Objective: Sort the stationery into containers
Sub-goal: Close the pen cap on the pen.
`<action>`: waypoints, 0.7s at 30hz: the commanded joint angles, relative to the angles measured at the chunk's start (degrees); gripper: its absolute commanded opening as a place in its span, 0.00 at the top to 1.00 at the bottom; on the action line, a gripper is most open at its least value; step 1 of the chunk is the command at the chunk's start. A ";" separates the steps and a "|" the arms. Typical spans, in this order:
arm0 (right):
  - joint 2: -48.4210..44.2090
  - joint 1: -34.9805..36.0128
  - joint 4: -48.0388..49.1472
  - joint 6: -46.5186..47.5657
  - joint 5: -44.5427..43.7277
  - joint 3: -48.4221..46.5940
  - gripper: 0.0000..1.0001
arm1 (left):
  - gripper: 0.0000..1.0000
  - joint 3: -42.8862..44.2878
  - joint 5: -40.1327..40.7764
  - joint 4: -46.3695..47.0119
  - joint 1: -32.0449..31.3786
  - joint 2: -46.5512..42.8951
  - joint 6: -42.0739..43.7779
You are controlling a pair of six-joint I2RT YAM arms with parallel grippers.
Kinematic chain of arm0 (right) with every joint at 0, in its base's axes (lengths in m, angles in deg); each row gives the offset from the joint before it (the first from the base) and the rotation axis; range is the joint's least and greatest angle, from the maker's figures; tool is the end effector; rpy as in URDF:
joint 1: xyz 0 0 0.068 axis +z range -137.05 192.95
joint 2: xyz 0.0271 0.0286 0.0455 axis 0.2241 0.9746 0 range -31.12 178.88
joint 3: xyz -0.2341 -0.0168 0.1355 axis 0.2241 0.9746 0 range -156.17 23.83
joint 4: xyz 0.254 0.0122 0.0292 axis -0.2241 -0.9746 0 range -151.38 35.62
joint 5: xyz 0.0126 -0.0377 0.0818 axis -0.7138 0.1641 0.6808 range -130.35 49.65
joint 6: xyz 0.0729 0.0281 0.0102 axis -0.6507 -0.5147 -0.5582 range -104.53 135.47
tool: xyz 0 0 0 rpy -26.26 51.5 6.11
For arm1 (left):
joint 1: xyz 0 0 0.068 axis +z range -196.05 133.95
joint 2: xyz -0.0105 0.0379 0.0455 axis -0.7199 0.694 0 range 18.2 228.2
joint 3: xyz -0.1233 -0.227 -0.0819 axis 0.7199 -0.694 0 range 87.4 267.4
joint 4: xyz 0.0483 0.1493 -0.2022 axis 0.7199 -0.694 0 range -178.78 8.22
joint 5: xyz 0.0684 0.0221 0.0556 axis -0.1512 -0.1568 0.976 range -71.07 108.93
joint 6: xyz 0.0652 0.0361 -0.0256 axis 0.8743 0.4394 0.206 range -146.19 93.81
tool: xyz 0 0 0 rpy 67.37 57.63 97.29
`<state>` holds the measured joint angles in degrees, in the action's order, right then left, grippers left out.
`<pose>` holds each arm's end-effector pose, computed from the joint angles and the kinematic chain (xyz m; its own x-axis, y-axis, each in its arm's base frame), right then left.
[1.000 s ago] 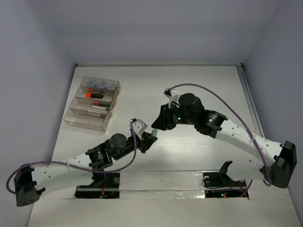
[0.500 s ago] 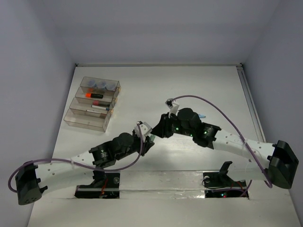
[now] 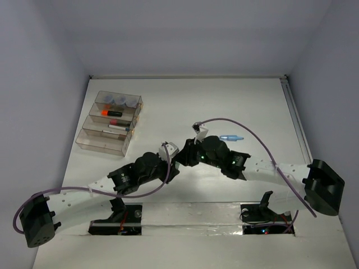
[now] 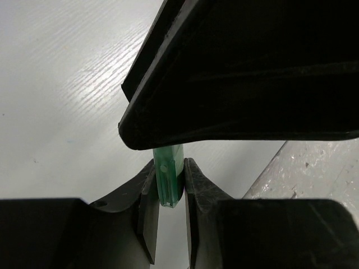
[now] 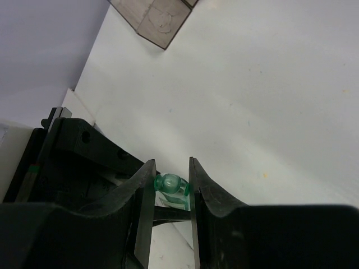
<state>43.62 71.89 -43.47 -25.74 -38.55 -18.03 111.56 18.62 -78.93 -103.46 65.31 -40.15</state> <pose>0.1611 0.2716 0.2340 -0.7192 0.0822 -0.6900 -0.5283 0.5804 0.6198 0.1172 -0.1839 0.2189 -0.3836 0.1522 -0.9109 0.7757 0.5884 -0.2284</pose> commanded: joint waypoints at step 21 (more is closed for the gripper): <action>-7.49 1.81 -25.33 -0.19 -8.99 -6.20 0.65 | 1.00 2.13 -3.64 38.19 7.40 -4.84 -9.24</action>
<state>37.52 73.42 -52.03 -26.72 -50.57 -23.52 111.46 9.77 -68.26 -97.71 63.54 -46.35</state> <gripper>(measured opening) 0.334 0.156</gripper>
